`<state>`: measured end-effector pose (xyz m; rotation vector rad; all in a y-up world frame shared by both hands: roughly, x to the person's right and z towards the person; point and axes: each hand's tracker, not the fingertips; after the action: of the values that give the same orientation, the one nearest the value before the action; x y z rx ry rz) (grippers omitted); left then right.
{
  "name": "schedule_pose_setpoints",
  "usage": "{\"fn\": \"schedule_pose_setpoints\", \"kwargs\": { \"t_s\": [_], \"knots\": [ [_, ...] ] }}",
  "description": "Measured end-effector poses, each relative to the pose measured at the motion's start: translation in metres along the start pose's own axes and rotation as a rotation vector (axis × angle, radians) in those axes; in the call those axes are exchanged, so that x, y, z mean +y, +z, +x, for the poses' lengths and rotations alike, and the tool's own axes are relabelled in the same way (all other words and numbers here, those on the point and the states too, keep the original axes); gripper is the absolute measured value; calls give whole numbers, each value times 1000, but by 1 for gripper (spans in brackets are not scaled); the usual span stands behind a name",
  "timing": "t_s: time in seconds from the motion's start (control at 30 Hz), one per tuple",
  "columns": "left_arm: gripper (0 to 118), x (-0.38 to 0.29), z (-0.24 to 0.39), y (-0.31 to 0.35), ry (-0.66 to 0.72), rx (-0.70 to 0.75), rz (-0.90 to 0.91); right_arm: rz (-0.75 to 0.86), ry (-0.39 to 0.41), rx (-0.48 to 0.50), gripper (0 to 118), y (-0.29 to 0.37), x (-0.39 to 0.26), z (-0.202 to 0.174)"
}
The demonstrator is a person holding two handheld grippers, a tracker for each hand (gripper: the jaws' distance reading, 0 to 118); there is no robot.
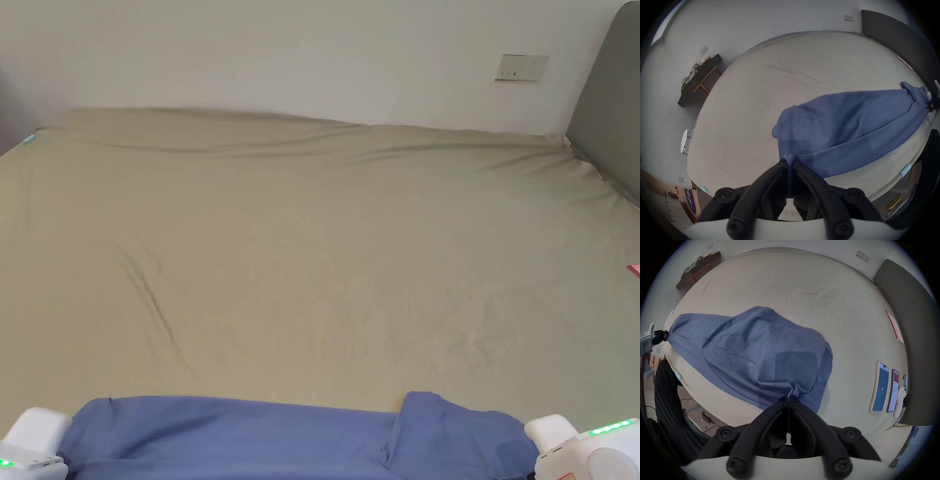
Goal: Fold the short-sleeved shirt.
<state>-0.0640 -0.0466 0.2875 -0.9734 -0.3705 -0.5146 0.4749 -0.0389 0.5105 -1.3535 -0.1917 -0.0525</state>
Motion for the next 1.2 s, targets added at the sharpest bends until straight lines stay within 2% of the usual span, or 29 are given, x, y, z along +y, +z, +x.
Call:
{"fn": "schedule_pose_setpoints", "kwargs": {
  "t_s": [0.1, 0.37, 0.47, 0.5, 0.53, 0.57, 0.6, 0.63, 0.67, 0.77, 0.87, 1.03, 1.1, 1.2],
  "knots": [
    [3, -3, 4, -14, -10, -2, -31, -50, 0, 8, 5, -13, -1, -2],
    [3, -5, 10, -34, -39, -11, -77, -76, 32, -44, 5, -36, 0, -11],
    [5, -3, 12, -35, -57, -5, -78, -75, 44, -61, 11, -32, 1, -14],
    [12, -3, 12, -34, -64, -2, -77, -71, 47, -64, 19, -31, 1, -14],
    [22, -2, 13, -33, -67, 10, -71, -62, 44, -75, 33, -27, 0, -13],
    [40, 0, 14, -28, -62, 19, -62, -51, 38, -95, 56, -23, 1, -12],
    [78, 3, 11, -23, -47, 31, -40, -26, 29, -141, 89, -17, 2, -7],
    [105, 7, 7, -16, -14, 31, -7, 2, 23, -170, 102, -11, 4, -4],
    [117, 11, 2, -9, 17, 9, 20, 41, 13, -188, 104, -2, 7, 0],
    [114, 32, -9, 31, 147, -31, 188, 214, -22, -213, 104, 44, 23, 4],
    [113, 60, -16, 80, 227, -32, 374, 469, -44, -252, 104, 105, 42, -10],
    [114, 97, -1, 167, 275, -8, 722, 895, -97, -270, 104, 202, 57, -56],
    [114, 106, 10, 197, 284, -7, 835, 1011, -112, -274, 104, 228, 57, -79],
    [113, 112, 30, 232, 274, -5, 969, 1137, -90, -284, 104, 252, 56, -112]
  ]
}}
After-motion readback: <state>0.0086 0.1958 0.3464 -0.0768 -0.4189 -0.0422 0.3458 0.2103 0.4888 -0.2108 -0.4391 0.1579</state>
